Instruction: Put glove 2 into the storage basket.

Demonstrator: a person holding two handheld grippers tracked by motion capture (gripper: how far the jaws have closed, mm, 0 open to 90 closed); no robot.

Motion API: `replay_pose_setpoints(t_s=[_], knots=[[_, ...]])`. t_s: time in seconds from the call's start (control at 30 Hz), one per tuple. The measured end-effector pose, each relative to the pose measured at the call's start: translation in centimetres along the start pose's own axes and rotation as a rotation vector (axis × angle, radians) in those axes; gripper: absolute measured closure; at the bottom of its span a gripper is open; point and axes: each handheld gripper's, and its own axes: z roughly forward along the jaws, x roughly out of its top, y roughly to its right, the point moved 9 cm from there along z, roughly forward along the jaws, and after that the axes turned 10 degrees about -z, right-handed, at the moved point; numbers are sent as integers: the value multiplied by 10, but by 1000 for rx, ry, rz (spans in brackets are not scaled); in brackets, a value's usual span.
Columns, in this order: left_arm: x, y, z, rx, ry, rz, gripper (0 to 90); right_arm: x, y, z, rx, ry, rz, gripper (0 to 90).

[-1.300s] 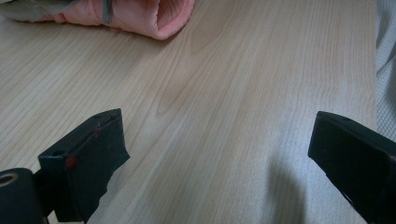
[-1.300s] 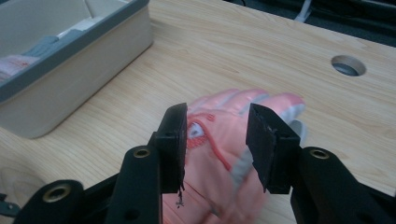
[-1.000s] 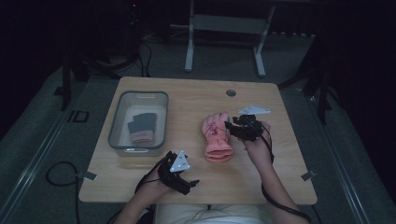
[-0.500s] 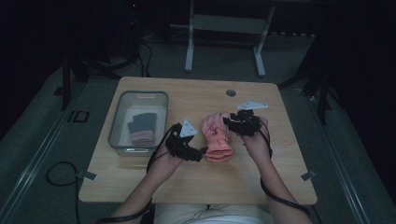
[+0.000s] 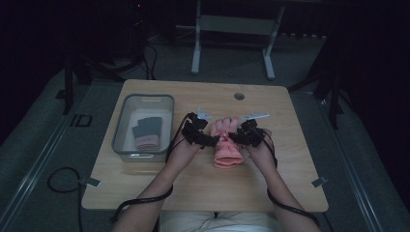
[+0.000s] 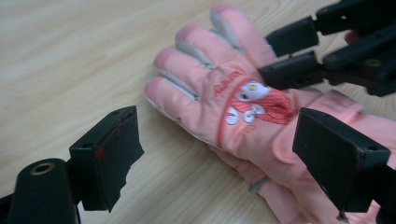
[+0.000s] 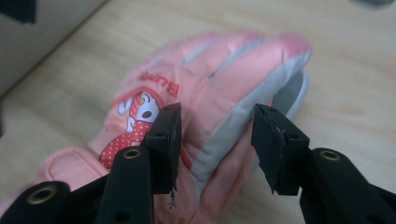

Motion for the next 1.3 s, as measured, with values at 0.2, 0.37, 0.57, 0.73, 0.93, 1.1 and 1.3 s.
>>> replay_pose_setpoints(t_s=[0.2,0.37,0.57,0.73,0.93,1.1,1.3], knots=[[-9,-5,32,-43,-79,-89,146,-16,4,7,70,-61,13,517],[-18,-5,53,-102,-132,-198,151,-25,5,11,121,-62,80,517],[-27,-5,71,-247,-157,-339,238,-29,7,18,208,-83,151,513],[-27,1,70,-337,-158,-355,499,-29,5,19,217,-50,136,604],[-18,7,58,-343,-158,-311,717,-23,0,11,181,-12,118,695],[-4,12,42,-346,-126,-271,732,-12,1,-1,208,42,161,698],[12,12,17,-328,-93,-246,733,9,-5,-16,202,103,146,698]])
